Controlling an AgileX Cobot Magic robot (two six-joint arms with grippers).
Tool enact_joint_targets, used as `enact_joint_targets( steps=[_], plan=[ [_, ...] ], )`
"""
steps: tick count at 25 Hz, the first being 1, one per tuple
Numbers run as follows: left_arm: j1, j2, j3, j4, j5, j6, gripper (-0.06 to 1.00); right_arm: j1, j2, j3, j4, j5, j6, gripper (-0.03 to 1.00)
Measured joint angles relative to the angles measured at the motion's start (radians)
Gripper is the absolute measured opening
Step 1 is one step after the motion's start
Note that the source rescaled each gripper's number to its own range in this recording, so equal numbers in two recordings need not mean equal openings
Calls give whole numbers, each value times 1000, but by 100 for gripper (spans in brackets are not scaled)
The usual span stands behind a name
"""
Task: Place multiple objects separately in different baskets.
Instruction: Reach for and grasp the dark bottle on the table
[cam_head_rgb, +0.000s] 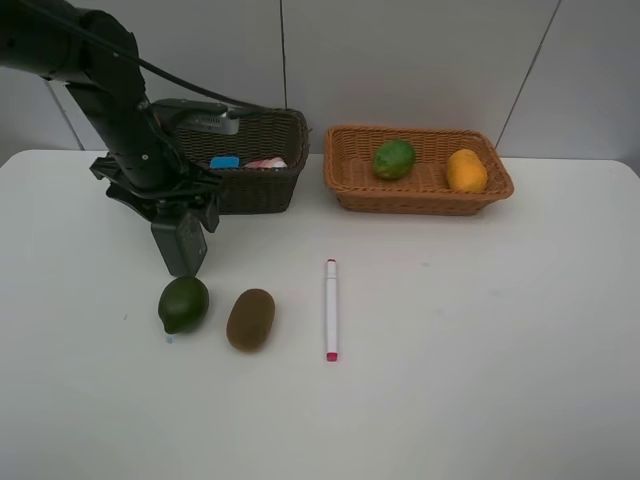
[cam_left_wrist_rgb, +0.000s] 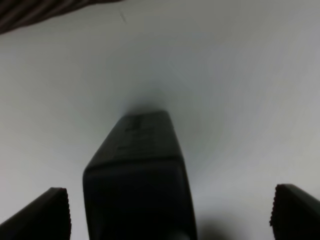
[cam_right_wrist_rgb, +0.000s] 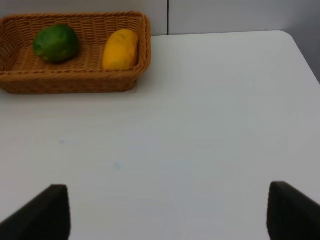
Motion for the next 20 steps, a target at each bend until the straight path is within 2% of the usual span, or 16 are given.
enact_joint_targets(
  steps=[10, 16, 20],
  plan=[
    [-6, 3, -6, 22, 51, -24, 99, 0, 0, 0, 0, 0, 0, 98],
    [-6, 3, -6, 33, 55, -46, 84, 0, 0, 0, 0, 0, 0, 98],
    [-6, 9, -6, 41, 55, -49, 82, 0, 0, 0, 0, 0, 0, 98]
  ],
)
